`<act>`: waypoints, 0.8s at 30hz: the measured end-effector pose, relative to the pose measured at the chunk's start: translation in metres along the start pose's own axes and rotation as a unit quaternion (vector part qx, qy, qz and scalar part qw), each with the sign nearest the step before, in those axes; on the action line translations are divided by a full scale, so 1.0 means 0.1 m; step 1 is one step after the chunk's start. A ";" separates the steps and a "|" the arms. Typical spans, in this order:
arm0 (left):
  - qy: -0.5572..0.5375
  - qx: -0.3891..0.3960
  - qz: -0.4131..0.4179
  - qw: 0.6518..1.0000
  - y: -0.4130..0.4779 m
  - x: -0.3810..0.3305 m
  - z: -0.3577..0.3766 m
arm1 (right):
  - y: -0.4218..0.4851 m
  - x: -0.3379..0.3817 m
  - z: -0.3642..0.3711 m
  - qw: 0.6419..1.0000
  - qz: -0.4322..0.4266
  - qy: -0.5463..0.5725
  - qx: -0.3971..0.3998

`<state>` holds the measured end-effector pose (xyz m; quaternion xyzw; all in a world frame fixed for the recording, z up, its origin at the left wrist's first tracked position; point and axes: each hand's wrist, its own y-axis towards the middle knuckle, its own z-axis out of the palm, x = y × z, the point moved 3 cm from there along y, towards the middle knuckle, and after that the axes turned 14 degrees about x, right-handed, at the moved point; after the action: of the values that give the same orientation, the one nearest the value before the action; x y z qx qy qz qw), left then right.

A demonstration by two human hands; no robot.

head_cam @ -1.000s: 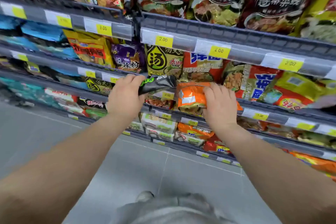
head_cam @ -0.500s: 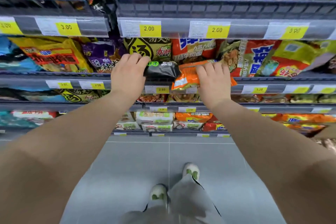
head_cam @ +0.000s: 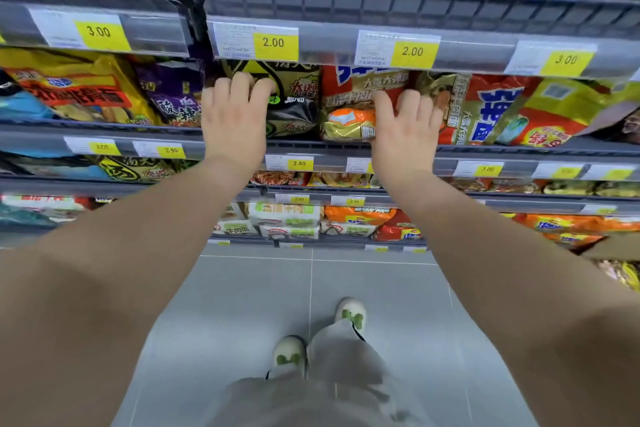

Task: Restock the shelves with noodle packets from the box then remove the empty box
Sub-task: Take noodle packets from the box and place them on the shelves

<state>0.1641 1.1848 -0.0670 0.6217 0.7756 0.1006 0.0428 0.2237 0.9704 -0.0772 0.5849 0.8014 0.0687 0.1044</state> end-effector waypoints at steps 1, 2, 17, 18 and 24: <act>0.005 -0.014 0.008 1.000 -0.05 -0.03 0.00 | -0.09 0.02 0.01 0.999 0.013 0.016 -0.032; 0.008 -0.009 0.017 1.000 -0.10 -0.06 0.02 | -0.17 0.04 0.05 0.998 0.022 0.038 -0.046; -0.091 0.191 -0.002 0.977 0.08 -0.10 0.50 | 0.13 0.19 0.41 0.980 -0.038 0.111 0.159; -0.091 0.206 0.001 0.974 0.12 -0.13 0.53 | 0.19 0.17 0.42 0.978 -0.042 0.109 0.173; -0.076 0.231 0.034 0.969 0.14 -0.09 0.73 | 0.23 0.19 0.45 0.977 -0.121 0.057 0.164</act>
<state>0.1930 1.1866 -0.1357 0.6467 0.7505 -0.1277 -0.0463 0.2503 0.9947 -0.1167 0.4876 0.8715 -0.0434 -0.0308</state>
